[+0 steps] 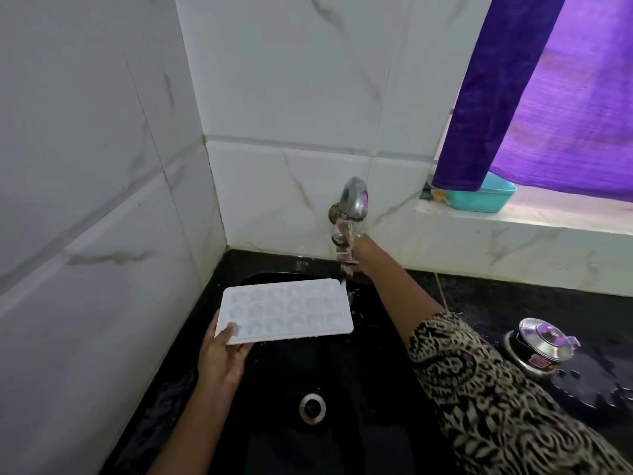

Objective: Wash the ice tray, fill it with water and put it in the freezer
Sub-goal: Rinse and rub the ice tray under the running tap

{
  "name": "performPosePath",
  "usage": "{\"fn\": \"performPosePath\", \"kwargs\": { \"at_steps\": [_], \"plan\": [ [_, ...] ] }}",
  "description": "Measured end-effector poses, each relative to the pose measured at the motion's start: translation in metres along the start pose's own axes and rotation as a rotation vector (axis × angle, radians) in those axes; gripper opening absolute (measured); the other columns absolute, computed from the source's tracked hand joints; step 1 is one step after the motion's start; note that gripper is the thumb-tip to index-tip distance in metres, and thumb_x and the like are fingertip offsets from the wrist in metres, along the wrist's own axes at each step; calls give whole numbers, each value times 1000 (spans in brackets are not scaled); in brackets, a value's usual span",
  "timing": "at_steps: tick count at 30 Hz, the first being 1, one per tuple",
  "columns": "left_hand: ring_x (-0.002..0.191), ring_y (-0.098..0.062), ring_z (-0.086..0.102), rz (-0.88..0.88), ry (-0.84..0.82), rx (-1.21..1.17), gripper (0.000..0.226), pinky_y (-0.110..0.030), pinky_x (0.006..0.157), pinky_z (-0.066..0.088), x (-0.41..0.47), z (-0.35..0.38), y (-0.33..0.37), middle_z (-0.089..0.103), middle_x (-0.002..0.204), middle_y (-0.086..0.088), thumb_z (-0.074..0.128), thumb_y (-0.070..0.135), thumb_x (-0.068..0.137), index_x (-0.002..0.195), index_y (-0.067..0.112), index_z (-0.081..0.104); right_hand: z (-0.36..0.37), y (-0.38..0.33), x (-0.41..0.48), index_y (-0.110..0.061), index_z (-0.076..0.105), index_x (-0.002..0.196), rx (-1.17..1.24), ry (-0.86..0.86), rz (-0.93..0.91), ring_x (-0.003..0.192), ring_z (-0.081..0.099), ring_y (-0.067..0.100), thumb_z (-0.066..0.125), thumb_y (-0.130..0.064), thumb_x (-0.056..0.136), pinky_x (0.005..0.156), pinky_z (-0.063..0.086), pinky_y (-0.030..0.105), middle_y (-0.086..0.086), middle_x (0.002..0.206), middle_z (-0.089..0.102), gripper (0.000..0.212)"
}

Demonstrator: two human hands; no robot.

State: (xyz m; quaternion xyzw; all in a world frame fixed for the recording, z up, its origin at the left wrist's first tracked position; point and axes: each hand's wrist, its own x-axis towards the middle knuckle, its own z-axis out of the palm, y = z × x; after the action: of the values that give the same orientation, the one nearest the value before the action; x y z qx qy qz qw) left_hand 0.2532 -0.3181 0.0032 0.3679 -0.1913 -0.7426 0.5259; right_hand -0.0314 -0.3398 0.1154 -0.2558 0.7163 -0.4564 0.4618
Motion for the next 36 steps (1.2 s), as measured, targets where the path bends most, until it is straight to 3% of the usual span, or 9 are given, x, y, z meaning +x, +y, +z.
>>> {"fn": "performPosePath", "kwargs": {
  "at_steps": [3, 7, 13, 18, 21, 26, 30, 33, 36],
  "plan": [
    [107, -31, 61, -5, 9, 11, 51, -35, 64, 61, -4, -6, 4, 50, 141, -22, 42, -5, 95, 145, 8, 42, 10, -14, 4, -13, 54, 92, 125, 15, 33, 51, 49, 16, 47, -30, 97, 37, 44, 21, 5, 84, 53, 18],
    [107, -31, 61, -5, 13, 33, 50, -33, 63, 61, -7, -8, 10, 52, 140, -21, 42, -5, 96, 144, 9, 43, 11, -3, 5, -5, 54, 116, 261, 16, -26, 65, 60, 23, 47, -34, 98, 81, 53, 43, 8, 77, 61, 35],
    [102, -28, 62, -33, 17, 5, 44, -32, 60, 61, -12, -2, 13, 58, 130, -17, 41, -5, 97, 137, 10, 49, -3, 24, 6, -11, 62, 101, 389, -144, 49, 92, 64, 20, 19, -57, 95, 92, 33, 41, 6, 90, 72, 63],
    [104, -27, 62, -18, 3, -7, 40, -34, 64, 61, -12, 5, 1, 61, 123, -10, 41, -1, 98, 132, 18, 51, -6, 95, -38, -13, 62, 107, 26, -117, 254, 98, 61, 27, 39, -57, 94, 89, 48, 43, 9, 107, 66, 52],
    [113, -29, 60, -16, -19, 124, 45, -38, 71, 61, -15, 4, -14, 61, 128, -10, 44, 2, 99, 141, 18, 47, -4, 117, -81, -13, 61, 111, 214, -32, 158, 85, 65, 24, 42, -35, 100, 66, 53, 34, 8, 98, 67, 32],
    [114, -31, 61, -87, -48, 394, 30, -50, 96, 47, -28, 12, -35, 64, 127, -13, 46, 38, 100, 123, 25, 60, -13, 131, -108, -24, 54, 122, 503, 17, -45, 98, 64, 24, 38, -5, 98, 68, 54, 37, 6, 113, 65, 35],
    [111, -34, 61, -249, -48, 300, 84, -51, 100, 45, -36, 21, -25, 68, 116, -17, 25, 79, 86, 122, 14, 63, -24, 143, -114, -22, 61, 121, 701, 43, -152, 120, 53, 25, 39, 7, 92, 76, 54, 30, 5, 135, 54, 47],
    [90, -29, 65, -322, -41, 202, 76, -41, 78, 52, -37, 28, -19, 70, 104, -14, 33, 76, 85, 111, 10, 62, -26, 152, -119, -14, 67, 112, 820, 136, -183, 136, 36, 19, 43, 10, 90, 78, 53, 22, 2, 157, 19, 41],
    [72, -17, 69, -273, -65, 185, 30, -28, 58, 55, -39, 38, -13, 71, 95, -8, 55, 38, 92, 107, 12, 60, -27, 152, -131, -7, 63, 114, 906, 117, -194, 128, 47, 22, 41, 7, 91, 74, 54, 21, 8, 150, 34, 34]
  ]
}}
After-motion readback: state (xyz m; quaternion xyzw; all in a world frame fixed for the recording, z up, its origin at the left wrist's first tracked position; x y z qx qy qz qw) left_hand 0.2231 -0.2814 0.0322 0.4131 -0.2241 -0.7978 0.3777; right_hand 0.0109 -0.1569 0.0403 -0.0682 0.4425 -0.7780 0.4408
